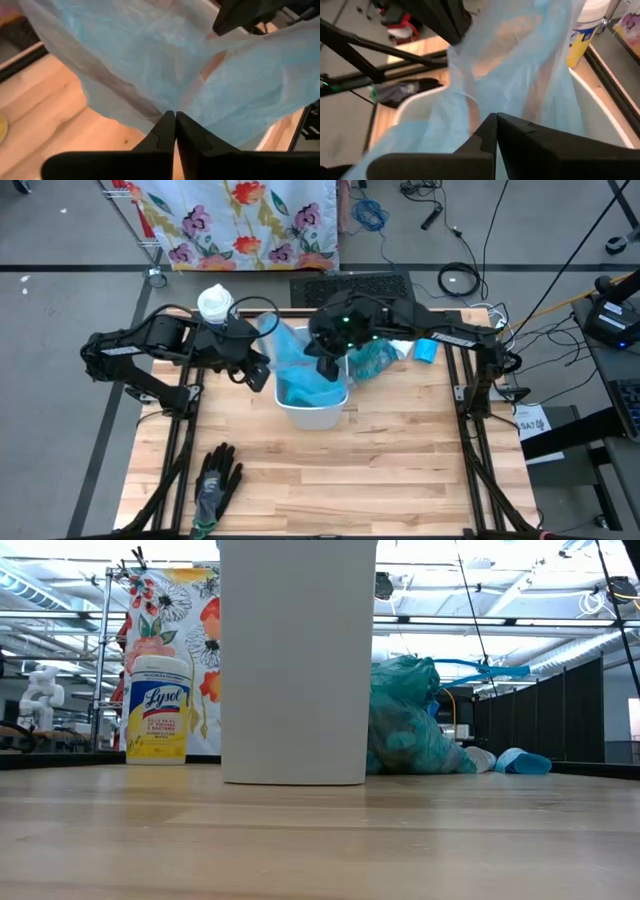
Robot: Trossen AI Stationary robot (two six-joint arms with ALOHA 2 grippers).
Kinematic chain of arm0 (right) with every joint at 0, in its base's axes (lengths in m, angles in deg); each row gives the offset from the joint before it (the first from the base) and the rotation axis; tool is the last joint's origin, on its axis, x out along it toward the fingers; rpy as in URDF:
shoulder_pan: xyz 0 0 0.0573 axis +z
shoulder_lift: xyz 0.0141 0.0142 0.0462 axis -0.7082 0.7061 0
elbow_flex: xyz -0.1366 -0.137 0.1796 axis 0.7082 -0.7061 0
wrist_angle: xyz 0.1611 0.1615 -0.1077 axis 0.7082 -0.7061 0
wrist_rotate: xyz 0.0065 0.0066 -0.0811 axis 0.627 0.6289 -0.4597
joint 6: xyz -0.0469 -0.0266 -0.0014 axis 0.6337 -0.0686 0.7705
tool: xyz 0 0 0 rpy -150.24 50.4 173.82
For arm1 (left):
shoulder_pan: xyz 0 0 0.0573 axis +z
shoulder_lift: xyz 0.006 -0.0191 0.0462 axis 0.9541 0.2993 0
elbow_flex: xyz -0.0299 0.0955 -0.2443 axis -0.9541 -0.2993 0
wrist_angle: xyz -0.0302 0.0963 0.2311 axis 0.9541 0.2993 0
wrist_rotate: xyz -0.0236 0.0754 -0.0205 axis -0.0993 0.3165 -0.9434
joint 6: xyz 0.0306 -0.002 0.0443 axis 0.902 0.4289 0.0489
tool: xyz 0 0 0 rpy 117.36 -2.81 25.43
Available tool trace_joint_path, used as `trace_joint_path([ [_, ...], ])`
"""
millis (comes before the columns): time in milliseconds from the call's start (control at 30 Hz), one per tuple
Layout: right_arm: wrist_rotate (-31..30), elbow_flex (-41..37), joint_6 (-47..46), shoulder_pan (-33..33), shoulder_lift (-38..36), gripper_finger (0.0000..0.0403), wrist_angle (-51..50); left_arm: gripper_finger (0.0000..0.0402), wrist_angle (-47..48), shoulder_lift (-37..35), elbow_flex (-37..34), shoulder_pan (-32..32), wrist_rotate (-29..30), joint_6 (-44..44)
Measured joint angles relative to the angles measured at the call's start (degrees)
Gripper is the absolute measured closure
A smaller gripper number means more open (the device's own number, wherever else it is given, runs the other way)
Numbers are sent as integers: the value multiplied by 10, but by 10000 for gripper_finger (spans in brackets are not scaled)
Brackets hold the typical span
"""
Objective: Place trash/remove bag and relplace
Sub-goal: Insert the light blue trash bag into the white trash bin
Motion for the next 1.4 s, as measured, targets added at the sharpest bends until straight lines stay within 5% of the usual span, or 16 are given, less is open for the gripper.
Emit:
trace_joint_path([
  [567,-47,1,-12,0,-52,396,-4,400,-45,-24,8,70,-7,144],
  [967,-38,0,-117,-39,-35,247,-17,401,-41,-35,24,72,-23,165],
  [1100,10,0,-126,-47,-22,205,-8,401,-41,-35,24,72,-31,173],
  [1400,18,0,-84,-34,4,196,7,401,-40,-40,24,72,-56,168],
])
